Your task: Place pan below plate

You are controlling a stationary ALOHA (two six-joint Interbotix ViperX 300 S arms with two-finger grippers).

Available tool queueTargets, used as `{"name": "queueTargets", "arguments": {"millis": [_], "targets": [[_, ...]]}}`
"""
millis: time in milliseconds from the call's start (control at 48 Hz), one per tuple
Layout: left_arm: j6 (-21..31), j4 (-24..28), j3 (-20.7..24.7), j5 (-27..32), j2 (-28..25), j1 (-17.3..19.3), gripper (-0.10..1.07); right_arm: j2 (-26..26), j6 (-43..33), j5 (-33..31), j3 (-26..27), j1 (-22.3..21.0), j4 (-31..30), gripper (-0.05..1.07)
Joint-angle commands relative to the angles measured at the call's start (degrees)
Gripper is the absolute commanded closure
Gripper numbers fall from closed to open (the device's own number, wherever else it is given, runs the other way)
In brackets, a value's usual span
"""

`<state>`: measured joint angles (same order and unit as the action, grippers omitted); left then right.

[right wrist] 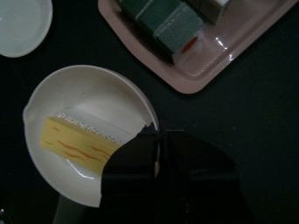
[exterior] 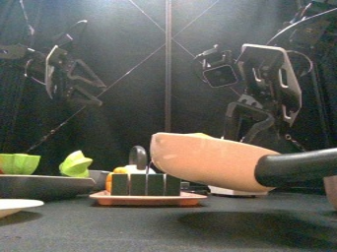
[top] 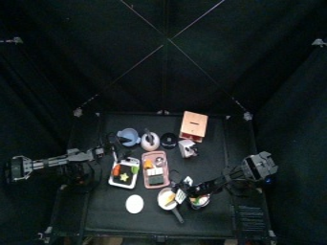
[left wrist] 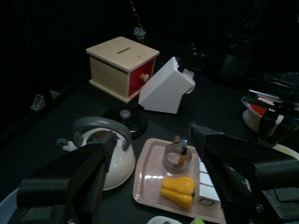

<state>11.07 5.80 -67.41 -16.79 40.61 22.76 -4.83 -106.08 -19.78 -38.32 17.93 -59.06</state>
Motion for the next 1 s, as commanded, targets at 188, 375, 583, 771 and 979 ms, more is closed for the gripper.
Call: {"name": "queueTargets", "arguments": {"millis": [188,375,583,771,979], "targets": [[-0.1,-0.2,0.8,-0.3,0.0,0.1,-0.02,-0.2,0.1,1.6,2.2,-0.2,-1.3,0.37],[-0.1,-0.2,0.8,-0.3,0.0,0.2,-0.02,0.3,0.1,1.8,2.4,0.0,-1.9,0.36],[-0.1,-0.2,0.8,-0.3,0.0,0.2,-0.02,1.1,0.1,1.8,2.5,0.2,-3.1,0.36],[-0.1,-0.2,0.7,-0.3,0.0,0.2,-0.02,1.1,0.1,1.6,2.3,0.2,-3.1,0.36],[-0.1,-0.2,0.8,-0.3,0.0,0.1,-0.02,2.6,0.2,-0.1,2.5,-0.1,-3.6,0.37]]}}
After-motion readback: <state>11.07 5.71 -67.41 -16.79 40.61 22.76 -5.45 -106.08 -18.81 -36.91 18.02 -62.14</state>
